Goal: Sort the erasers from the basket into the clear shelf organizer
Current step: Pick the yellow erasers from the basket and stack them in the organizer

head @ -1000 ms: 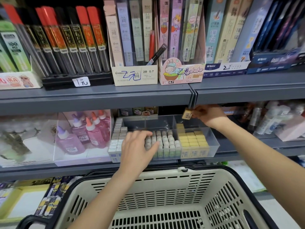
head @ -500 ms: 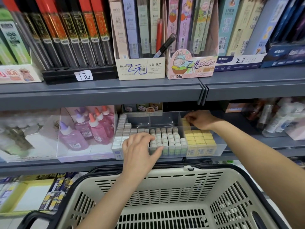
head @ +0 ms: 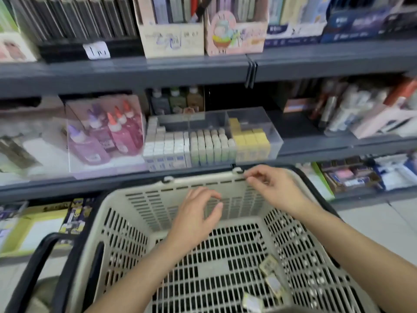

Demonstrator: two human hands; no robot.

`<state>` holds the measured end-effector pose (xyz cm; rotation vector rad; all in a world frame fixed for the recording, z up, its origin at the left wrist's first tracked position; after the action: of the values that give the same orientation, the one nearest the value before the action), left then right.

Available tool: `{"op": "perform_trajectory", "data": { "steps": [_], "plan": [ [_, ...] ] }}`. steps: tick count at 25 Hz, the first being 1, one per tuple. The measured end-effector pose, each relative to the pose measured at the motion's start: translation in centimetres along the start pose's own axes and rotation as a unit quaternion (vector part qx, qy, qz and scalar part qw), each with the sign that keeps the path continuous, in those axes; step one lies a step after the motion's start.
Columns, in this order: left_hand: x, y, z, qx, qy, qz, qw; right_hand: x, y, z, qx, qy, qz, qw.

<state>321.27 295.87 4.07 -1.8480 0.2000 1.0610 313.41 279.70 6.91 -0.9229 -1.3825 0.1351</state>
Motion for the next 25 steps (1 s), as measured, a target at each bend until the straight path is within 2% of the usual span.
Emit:
{"op": "perform_trajectory", "data": {
  "steps": [3, 5, 6, 8, 10, 16, 23, 25],
  "plan": [
    [2.6, 5.9, 2.7, 0.146, -0.133, 0.089, 0.976, -4.1, 6.0, 4.6, 0.142, 0.072, 0.087, 0.983],
    [4.6, 9.0, 5.0, 0.217, -0.251, 0.157, 0.93, -7.5, 9.5, 7.6, 0.244, 0.127, 0.202, 0.94],
    [5.4, 10.3, 6.4, 0.251, -0.283, 0.153, 0.913, -9.2, 10.6, 9.1, 0.287, 0.156, 0.26, 0.909],
    [6.5, 12.1, 8.5, 0.308, -0.281, 0.099, 0.903, -11.7, 11.4, 10.9, 0.344, 0.183, 0.349, 0.852],
    [7.1, 13.0, 9.9, 0.344, -0.258, 0.059, 0.901, -13.2, 11.3, 11.6, 0.372, 0.183, 0.386, 0.824],
    [9.6, 13.1, 10.2, 0.344, -0.275, 0.027, 0.897, -13.9, 13.0, 12.2, 0.375, 0.125, 0.387, 0.833],
    [10.5, 14.0, 11.2, 0.375, -0.306, 0.031, 0.875, -14.1, 15.2, 13.6, 0.433, 0.112, 0.336, 0.829],
    [10.5, 14.2, 11.4, 0.377, -0.32, 0.049, 0.868, -13.5, 15.9, 13.8, 0.433, 0.105, 0.314, 0.838]
  ]
}}
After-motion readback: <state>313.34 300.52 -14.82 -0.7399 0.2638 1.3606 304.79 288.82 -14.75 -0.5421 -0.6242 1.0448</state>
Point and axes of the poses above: each hand's wrist, its own z-axis away from the middle knuckle, its own y-axis out of the palm, x = y × z, the point moved 8 cm from there along -z, towards the middle knuckle, and after that the axes turned 3 degrees about -y, right-handed, at the moved point
